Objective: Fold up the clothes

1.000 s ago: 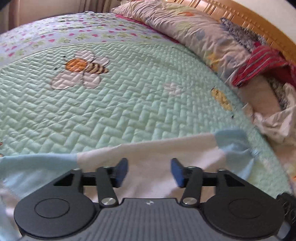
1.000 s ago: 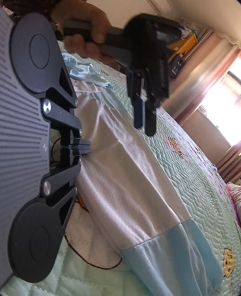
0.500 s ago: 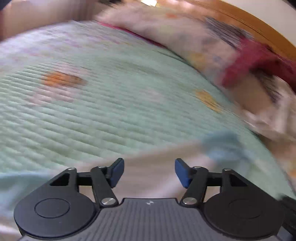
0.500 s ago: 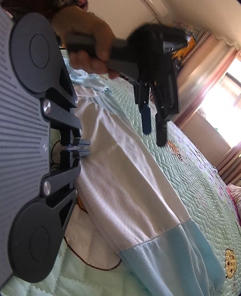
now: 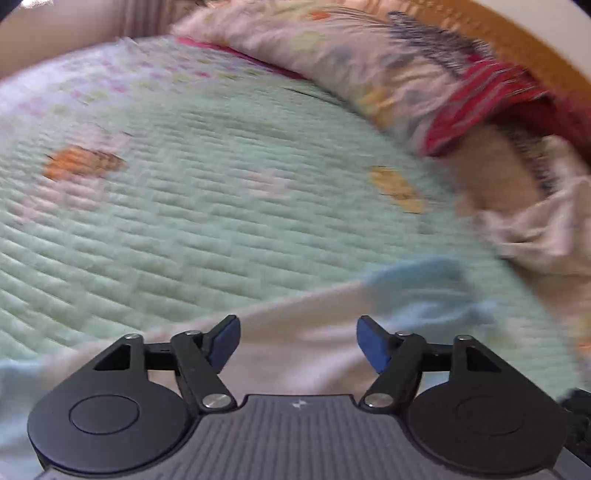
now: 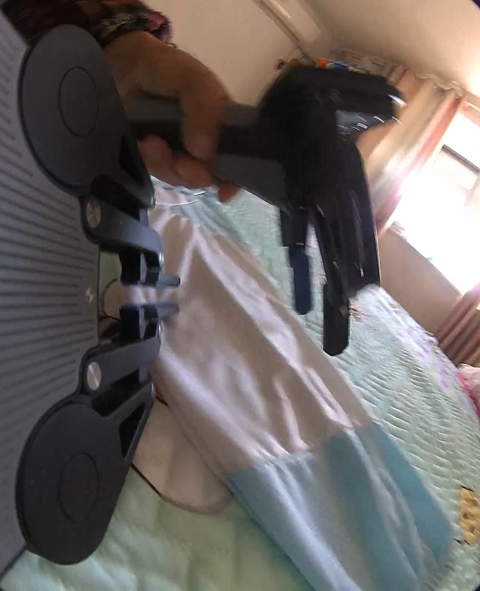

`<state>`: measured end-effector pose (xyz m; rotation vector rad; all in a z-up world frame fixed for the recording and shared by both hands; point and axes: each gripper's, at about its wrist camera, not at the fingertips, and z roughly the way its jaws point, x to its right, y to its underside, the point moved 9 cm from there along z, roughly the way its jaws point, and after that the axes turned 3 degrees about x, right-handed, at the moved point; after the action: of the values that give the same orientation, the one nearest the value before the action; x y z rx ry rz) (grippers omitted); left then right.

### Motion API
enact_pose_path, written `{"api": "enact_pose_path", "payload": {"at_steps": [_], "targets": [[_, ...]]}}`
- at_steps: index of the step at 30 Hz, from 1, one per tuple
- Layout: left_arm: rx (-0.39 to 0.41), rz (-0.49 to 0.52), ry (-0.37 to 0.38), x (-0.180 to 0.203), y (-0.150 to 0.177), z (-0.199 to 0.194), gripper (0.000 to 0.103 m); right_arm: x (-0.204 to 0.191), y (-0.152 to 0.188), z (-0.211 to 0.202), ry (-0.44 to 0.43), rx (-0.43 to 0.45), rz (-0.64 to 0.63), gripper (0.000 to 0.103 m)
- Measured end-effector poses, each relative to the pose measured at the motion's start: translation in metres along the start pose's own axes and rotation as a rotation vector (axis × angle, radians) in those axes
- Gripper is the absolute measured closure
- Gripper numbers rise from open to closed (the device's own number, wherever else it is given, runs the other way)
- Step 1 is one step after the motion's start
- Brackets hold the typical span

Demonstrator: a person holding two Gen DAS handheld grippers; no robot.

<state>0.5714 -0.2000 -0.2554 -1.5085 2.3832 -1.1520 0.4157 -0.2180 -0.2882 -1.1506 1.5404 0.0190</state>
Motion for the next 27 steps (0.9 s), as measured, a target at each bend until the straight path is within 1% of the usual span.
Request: {"api": "enact_pose_path", "payload": {"at_steps": [1,2,3,4,5,6,7,10,14,15,16,18,20,21,22,26,27], "targets": [[-0.008,0.018,0.018,0.006,0.001,0.004,0.026,0.001,-0.006,-0.009,-0.004,0.032,0.001,0.074],[-0.025,0.040,-0.003,0.007,0.004,0.013,0.025,0.003,-0.012,-0.017,-0.006,0.066,0.008,0.071],[-0.057,0.046,-0.061,-0.001,0.010,0.029,0.026,0.007,-0.018,-0.024,-0.005,0.102,0.024,0.069],[-0.080,0.057,-0.110,-0.006,0.015,0.041,0.023,0.014,-0.022,-0.029,0.010,0.129,0.042,0.065],[-0.065,0.085,-0.128,-0.003,0.014,0.044,0.017,0.025,-0.022,-0.029,0.053,0.134,0.056,0.067],[-0.050,0.113,-0.146,-0.001,0.013,0.047,0.017,0.035,-0.020,-0.026,0.104,0.118,0.051,0.076],[-0.039,0.140,-0.164,0.002,0.013,0.049,0.015,0.040,-0.018,-0.024,0.139,0.102,0.033,0.090],[-0.058,0.177,-0.195,0.006,0.013,0.052,0.013,0.032,-0.015,-0.023,0.187,0.058,-0.067,0.091],[-0.096,0.152,-0.183,0.002,0.008,0.052,0.013,0.023,-0.009,-0.021,0.263,0.010,-0.218,0.098],[-0.099,0.157,-0.184,0.002,0.008,0.051,0.013,0.022,-0.008,-0.021,0.277,0.001,-0.248,0.099],[-0.102,0.164,-0.190,0.003,0.010,0.052,0.012,0.021,-0.006,-0.021,0.290,-0.007,-0.276,0.102],[-0.100,0.171,-0.197,0.004,0.011,0.053,0.010,0.019,-0.005,-0.019,0.306,-0.025,-0.325,0.103],[-0.083,0.143,-0.188,0.004,0.008,0.047,0.013,0.025,-0.005,-0.022,0.298,-0.036,-0.336,0.103],[-0.055,0.117,-0.167,0.003,0.004,0.040,0.018,0.027,-0.004,-0.024,0.288,-0.038,-0.329,0.103],[-0.030,0.094,-0.152,0.002,0.000,0.034,0.018,0.028,-0.004,-0.025,0.279,-0.041,-0.323,0.103],[-0.008,0.033,-0.176,-0.014,-0.006,0.009,0.017,0.025,-0.001,-0.027,0.276,-0.055,-0.342,0.103],[-0.037,0.052,-0.214,-0.020,-0.002,0.007,0.017,0.024,-0.001,-0.027,0.275,-0.059,-0.345,0.103]]}}
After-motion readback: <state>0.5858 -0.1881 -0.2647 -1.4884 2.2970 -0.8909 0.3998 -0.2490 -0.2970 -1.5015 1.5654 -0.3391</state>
